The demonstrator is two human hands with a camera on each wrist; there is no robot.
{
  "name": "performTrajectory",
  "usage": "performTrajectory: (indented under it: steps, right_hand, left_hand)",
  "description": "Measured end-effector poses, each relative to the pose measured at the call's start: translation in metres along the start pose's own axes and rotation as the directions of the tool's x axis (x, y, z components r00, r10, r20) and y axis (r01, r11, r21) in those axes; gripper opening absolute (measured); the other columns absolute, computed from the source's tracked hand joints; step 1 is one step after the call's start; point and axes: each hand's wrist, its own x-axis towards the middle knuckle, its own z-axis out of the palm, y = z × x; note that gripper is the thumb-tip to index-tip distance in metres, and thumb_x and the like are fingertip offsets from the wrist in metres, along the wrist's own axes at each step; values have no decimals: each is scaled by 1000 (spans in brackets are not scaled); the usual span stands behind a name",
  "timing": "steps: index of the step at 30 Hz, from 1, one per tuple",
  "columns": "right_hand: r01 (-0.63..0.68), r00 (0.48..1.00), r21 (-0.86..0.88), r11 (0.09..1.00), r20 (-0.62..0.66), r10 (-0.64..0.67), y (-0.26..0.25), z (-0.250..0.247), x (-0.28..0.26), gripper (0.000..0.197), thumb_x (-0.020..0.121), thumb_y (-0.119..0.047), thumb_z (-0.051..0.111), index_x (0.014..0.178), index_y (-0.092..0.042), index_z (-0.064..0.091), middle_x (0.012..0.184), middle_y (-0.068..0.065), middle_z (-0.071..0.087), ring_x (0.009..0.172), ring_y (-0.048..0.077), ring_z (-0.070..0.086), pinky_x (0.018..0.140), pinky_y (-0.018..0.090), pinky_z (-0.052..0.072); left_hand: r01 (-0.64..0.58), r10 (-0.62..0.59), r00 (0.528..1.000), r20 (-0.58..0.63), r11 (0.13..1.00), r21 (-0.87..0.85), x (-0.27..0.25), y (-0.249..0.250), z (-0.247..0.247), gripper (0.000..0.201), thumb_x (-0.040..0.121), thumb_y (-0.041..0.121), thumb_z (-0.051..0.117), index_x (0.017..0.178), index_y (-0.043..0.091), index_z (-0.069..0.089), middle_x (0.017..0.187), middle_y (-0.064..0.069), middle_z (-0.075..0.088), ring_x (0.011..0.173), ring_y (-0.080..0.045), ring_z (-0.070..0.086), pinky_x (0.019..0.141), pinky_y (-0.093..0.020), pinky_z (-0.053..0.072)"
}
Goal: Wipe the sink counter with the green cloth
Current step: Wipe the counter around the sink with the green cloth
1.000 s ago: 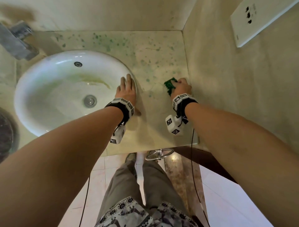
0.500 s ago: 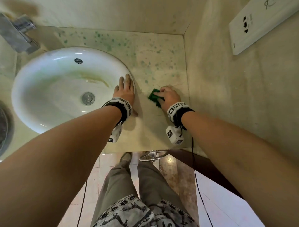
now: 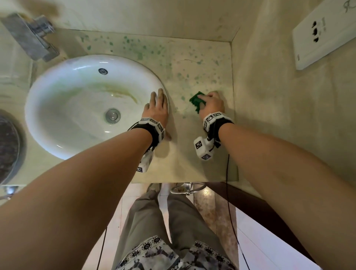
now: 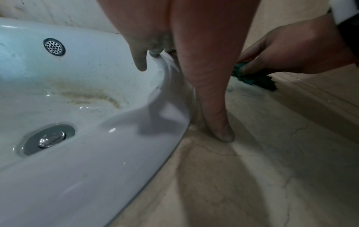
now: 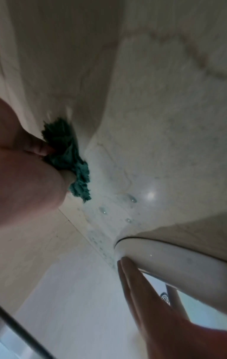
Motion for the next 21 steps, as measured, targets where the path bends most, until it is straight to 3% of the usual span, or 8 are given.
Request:
performTrajectory:
  steps: [2,5,10,15,18,21]
  right_hand:
    - [-46,999,-8,999,-10,46,-7,0,9,34,88,-12,57,120,-20,65,123,5,47,104,31,53,94,34,49]
    - [-90,996,53,995,-16,90,-18,2,16,28,88,-9,55,115,-16,62,121,9,48,100,36,53,87,42,51]
    - [93,993,-40,995,74,-89,-24,6,17,32,92,-15,49,119,-23,63,119,-2,50,103,30,51,89,36,49]
    - [313,929,-98,945,238,-283,-19,3,9,34,92,-17,50,122,-26,65,122,-1,54,104,28,53,91,29,43]
    - [378,895,-133,916,308,-324,-11,-1,-1,35,91,-18,52,121,-30,65,123,-3,54,106,25,53,90,30,44]
    - [417,874,-121,901,327,-360,-1,-3,-7,36,90,-14,53,120,-28,67,122,-1,55,106,23,54,83,23,39]
  left_hand:
    - [9,-9,1000,-3,1000,-3,1,1,1,158,49,64,85,149,-5,-15,158,-22,-19,147,-42,-6,118,-48,21]
    - [16,-15,1000,16,1000,-12,4,1,2,157,49,63,86,150,-4,-15,158,-21,-21,147,-42,-7,119,-49,20]
    - [13,-13,1000,29,1000,-14,4,0,1,157,50,62,86,149,-4,-16,157,-21,-24,147,-42,-9,119,-49,19]
    - [22,-22,1000,20,999,-34,4,1,0,161,46,63,87,149,-3,-17,158,-19,-22,147,-41,-8,119,-48,20]
    - [10,-9,1000,23,999,-45,3,0,1,161,46,65,86,149,-3,-18,158,-19,-22,147,-41,-9,119,-49,19]
    - [3,-2,1000,18,999,-50,2,-1,1,160,47,65,86,149,-3,-18,158,-19,-23,147,-40,-10,119,-49,18]
